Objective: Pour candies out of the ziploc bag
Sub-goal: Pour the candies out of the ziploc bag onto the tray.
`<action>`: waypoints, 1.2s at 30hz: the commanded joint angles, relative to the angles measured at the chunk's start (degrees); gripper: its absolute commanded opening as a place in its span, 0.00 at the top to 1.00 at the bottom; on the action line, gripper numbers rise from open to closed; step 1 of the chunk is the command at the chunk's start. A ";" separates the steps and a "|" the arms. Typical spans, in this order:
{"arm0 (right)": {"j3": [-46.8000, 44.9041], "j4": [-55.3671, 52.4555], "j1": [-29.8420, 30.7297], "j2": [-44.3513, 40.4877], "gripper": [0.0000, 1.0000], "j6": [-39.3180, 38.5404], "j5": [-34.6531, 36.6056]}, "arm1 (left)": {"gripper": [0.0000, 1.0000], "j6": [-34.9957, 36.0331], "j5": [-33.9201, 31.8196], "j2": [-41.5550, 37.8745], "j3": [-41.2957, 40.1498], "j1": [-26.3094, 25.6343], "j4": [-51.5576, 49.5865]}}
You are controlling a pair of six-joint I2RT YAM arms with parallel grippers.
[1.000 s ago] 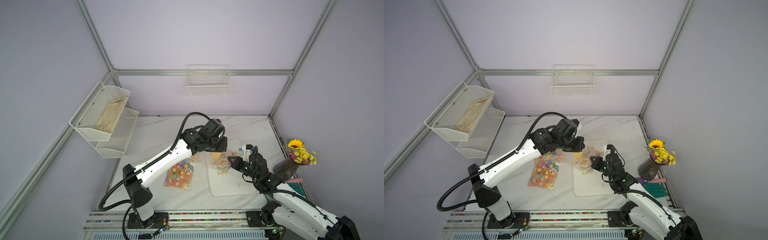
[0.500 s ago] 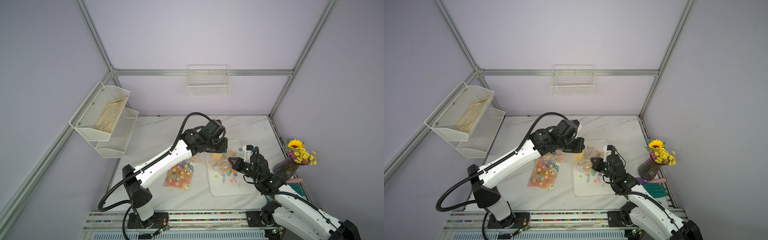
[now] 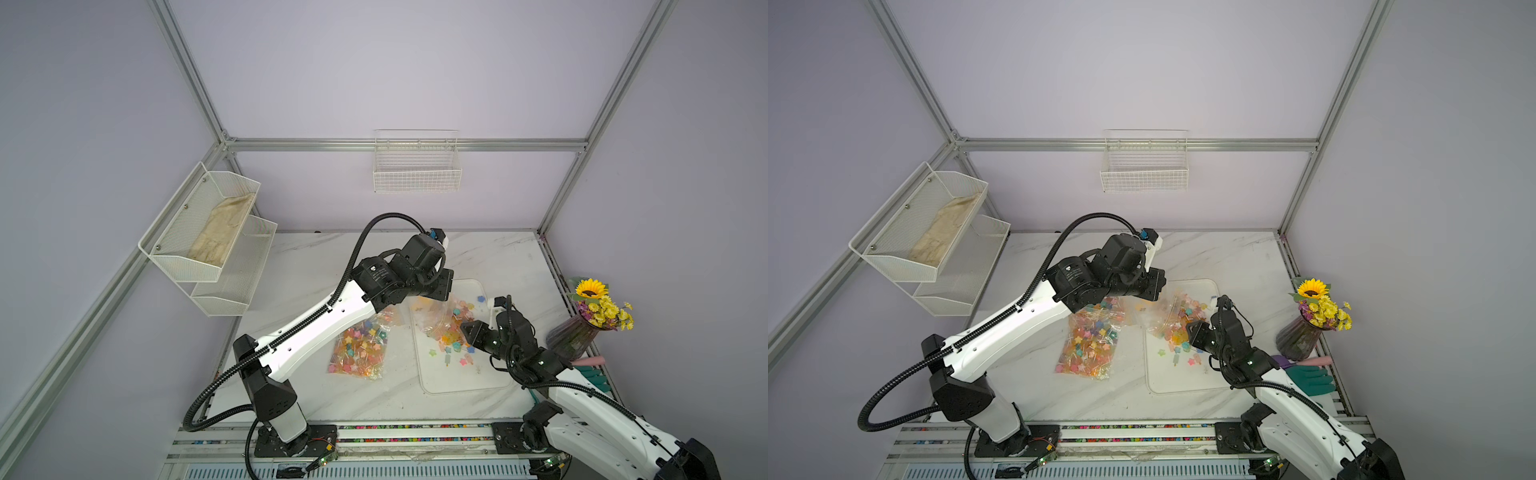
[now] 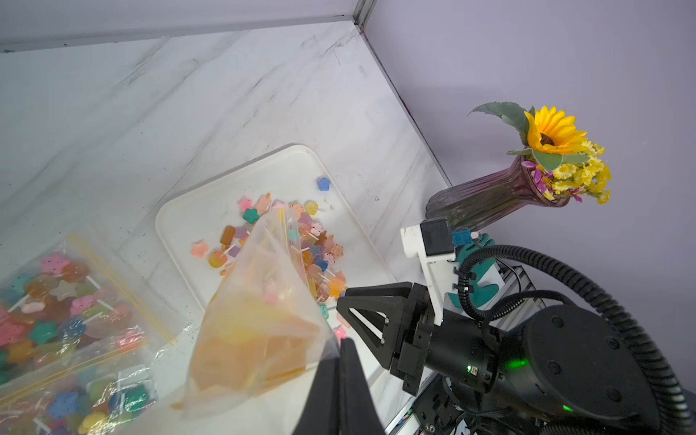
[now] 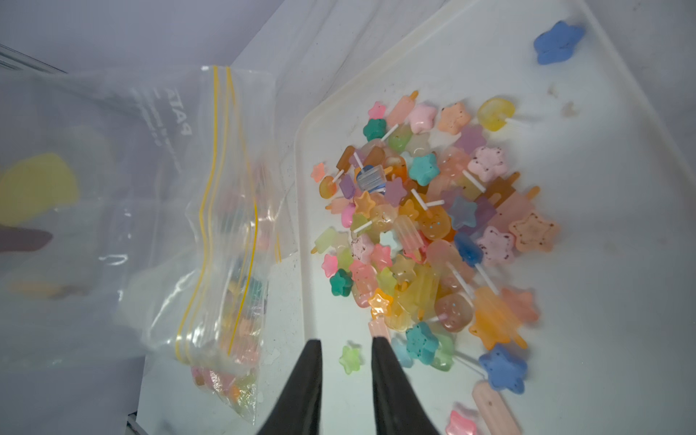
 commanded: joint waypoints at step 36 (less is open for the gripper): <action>27.68 -7.00 -3.05 0.74 0.09 -3.43 1.13 | 1.00 67.30 2.07 -22.58 -31.53 -4.87 30.88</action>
